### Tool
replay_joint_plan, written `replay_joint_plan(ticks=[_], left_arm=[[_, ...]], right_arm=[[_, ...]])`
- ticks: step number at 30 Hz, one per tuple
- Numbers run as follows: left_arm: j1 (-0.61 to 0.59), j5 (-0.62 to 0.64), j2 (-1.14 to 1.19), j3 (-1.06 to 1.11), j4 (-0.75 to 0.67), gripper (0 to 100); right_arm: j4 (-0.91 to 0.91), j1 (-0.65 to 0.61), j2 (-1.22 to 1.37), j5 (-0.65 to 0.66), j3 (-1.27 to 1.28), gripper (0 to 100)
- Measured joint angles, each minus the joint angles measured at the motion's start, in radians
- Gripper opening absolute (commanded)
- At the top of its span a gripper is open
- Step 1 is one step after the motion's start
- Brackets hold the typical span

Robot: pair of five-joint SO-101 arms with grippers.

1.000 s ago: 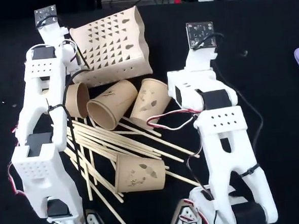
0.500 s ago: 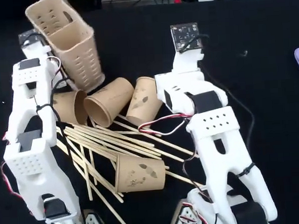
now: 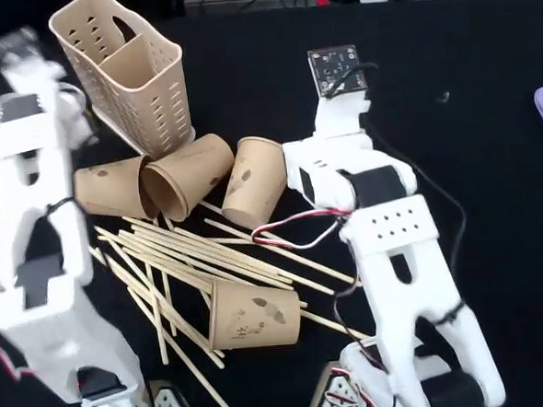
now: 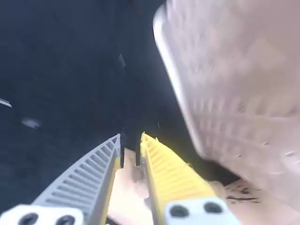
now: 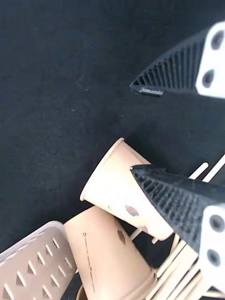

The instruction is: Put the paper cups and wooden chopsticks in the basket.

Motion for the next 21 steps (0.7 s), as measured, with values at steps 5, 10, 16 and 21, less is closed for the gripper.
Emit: replay_joint_plan(ticks=[5, 10, 16, 21], left_arm=[[-0.037, 0.000, -0.166, -0.077, 0.035, 20], [0.015, 0.069, -0.219, -0.083, 0.040, 21], [0.206, 0.238, -0.221, -0.051, 0.095, 21], [0.259, 0.308, -0.226, 0.072, 0.005, 21]], right_arm=[[0.028, 0.000, -0.109, 0.000, -0.003, 24.0], [0.028, 0.000, -0.196, 0.000, 0.069, 24.0], [0.028, 0.000, -0.259, 0.000, 0.123, 24.0], [0.028, 0.000, -0.264, 0.000, 0.141, 24.0]])
